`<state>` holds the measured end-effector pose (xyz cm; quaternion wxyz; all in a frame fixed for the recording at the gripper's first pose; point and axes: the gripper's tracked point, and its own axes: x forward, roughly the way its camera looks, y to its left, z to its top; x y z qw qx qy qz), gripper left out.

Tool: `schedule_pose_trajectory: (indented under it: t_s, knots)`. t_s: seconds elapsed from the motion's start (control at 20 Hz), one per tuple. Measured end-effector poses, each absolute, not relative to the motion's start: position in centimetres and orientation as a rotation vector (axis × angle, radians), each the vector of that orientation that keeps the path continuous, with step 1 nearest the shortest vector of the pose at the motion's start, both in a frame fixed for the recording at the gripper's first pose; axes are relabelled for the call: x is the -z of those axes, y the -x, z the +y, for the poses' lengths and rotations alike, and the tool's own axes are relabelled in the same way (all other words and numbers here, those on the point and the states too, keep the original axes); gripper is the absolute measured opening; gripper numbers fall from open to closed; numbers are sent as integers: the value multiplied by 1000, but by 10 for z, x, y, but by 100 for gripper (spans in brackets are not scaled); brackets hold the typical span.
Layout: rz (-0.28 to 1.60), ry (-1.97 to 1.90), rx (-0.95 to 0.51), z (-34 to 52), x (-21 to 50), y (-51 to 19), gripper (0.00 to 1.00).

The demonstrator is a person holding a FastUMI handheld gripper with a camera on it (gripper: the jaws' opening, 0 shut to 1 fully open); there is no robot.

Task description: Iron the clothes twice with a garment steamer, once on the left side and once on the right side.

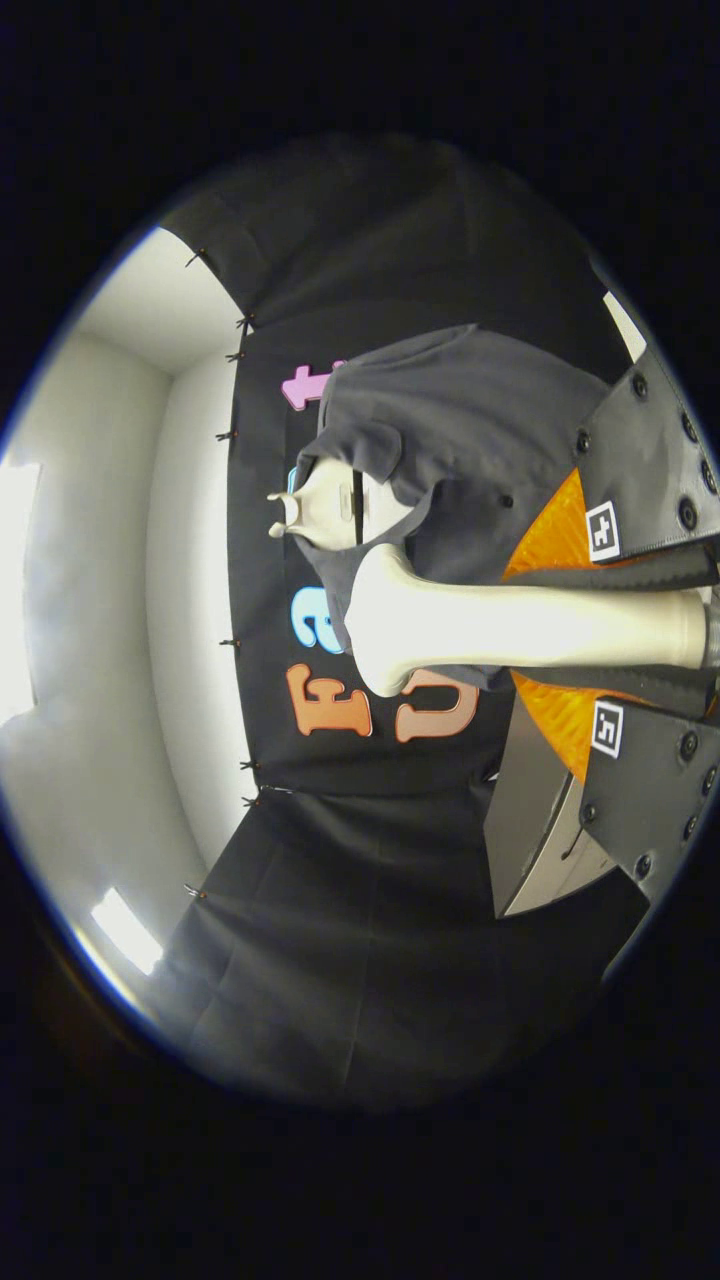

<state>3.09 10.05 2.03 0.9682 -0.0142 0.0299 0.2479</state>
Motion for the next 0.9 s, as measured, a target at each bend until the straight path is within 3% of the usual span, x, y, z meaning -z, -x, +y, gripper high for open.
schedule_pose_trajectory:
  t_s: [0.4,0.9]
  knots:
    - [122,-3,-450,59,62,-44,37]
    - [102,8,-416,105,78,-104,37]
